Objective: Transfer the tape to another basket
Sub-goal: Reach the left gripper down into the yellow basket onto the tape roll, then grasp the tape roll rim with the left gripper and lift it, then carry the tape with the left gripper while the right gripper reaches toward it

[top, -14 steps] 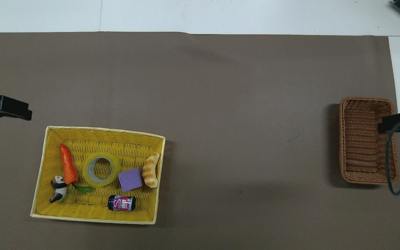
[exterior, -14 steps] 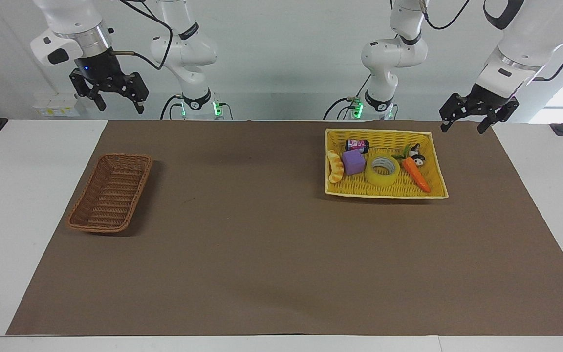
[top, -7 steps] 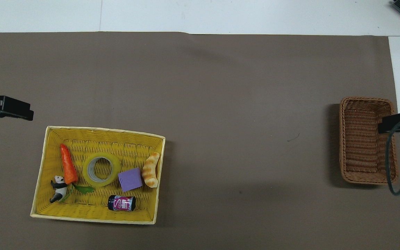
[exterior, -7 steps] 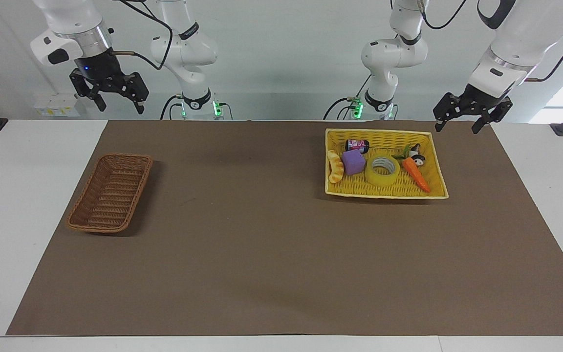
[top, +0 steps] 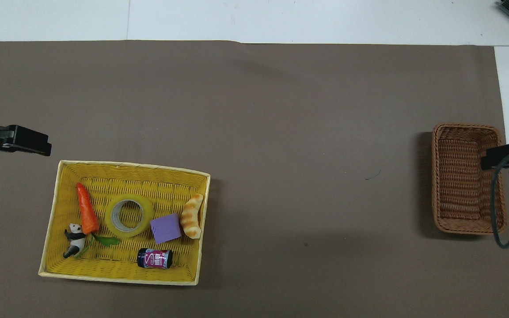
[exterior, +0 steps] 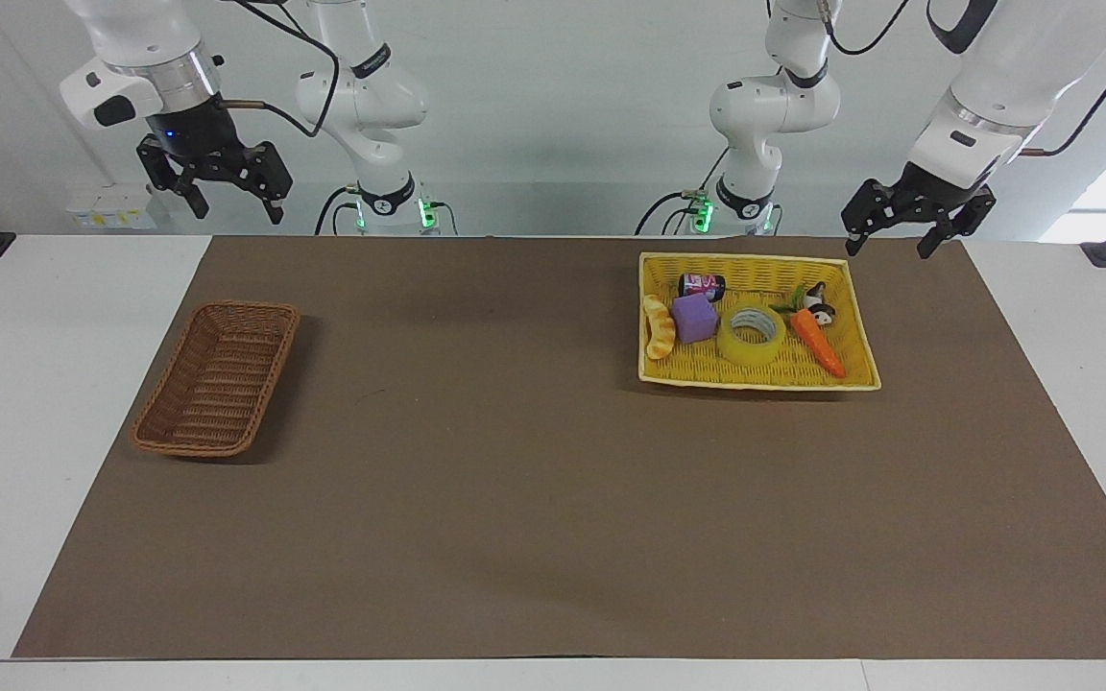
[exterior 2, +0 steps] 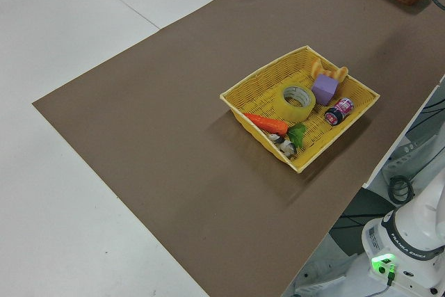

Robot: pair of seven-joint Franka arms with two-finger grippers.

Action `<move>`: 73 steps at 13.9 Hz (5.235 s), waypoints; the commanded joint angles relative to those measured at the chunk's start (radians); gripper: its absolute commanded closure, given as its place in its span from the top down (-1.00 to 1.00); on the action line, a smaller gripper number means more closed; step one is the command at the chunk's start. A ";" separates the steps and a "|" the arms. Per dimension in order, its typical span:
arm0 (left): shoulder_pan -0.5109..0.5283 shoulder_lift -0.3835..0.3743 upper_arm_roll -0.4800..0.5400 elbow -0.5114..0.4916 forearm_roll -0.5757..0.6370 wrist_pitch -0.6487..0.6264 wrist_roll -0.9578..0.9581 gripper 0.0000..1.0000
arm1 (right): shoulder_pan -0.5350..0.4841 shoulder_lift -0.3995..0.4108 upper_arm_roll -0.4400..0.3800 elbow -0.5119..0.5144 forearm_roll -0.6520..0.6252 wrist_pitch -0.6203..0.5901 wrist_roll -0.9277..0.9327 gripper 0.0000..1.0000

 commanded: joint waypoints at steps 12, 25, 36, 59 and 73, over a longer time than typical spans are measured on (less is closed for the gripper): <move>-0.064 -0.216 0.011 -0.486 -0.011 0.309 -0.072 1.00 | -0.006 -0.004 0.001 -0.002 0.016 -0.003 -0.019 1.00; -0.052 -0.207 0.013 -0.833 -0.011 0.615 0.012 1.00 | -0.006 -0.004 0.001 -0.002 0.014 -0.003 -0.020 1.00; -0.066 -0.058 0.011 -0.956 -0.011 0.877 0.012 -0.07 | -0.006 -0.004 0.001 -0.002 0.014 -0.003 -0.020 1.00; -0.164 -0.034 0.010 -0.382 -0.022 0.256 -0.060 -1.00 | -0.006 -0.004 0.001 -0.002 0.014 -0.003 -0.019 1.00; -0.441 -0.029 0.010 -0.394 -0.672 0.504 -0.228 -1.00 | 0.049 -0.027 0.044 -0.230 0.635 0.026 -0.045 1.00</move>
